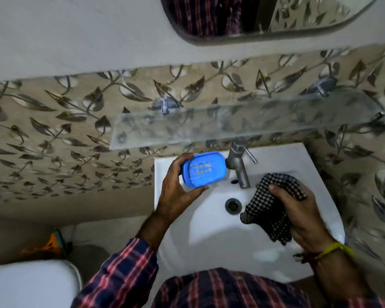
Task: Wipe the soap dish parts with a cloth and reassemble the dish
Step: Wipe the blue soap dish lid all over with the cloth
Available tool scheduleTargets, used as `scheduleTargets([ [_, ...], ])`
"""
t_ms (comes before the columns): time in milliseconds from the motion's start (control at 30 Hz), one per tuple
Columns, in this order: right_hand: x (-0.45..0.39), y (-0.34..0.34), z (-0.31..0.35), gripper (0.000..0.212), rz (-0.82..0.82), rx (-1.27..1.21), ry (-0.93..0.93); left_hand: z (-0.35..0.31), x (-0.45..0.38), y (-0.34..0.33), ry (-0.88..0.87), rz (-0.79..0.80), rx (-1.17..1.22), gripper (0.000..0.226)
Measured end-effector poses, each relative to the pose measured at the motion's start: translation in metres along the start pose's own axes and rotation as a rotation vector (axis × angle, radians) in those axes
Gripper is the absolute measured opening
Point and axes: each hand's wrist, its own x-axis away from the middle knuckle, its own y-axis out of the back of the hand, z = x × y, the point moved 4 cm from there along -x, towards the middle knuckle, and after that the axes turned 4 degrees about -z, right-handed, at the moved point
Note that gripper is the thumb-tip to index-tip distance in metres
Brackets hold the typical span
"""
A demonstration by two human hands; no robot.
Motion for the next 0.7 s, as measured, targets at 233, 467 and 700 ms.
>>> scheduleTargets([
  [233, 0.012, -0.028, 0.033, 0.011, 0.247, 0.353, 0.397, -0.073, 0.037, -0.031, -0.105, 0.067, 0.02, 0.085],
  [467, 0.004, -0.001, 0.046, 0.008, 0.29, 0.351, 0.359, -0.104, 0.052, -0.051, 0.053, 0.002, 0.203, 0.092],
  [700, 0.005, 0.029, 0.058, 0.014, 0.337, 0.116, 0.201, -0.114, 0.063, -0.082, 0.61, -0.152, 0.837, 0.094],
])
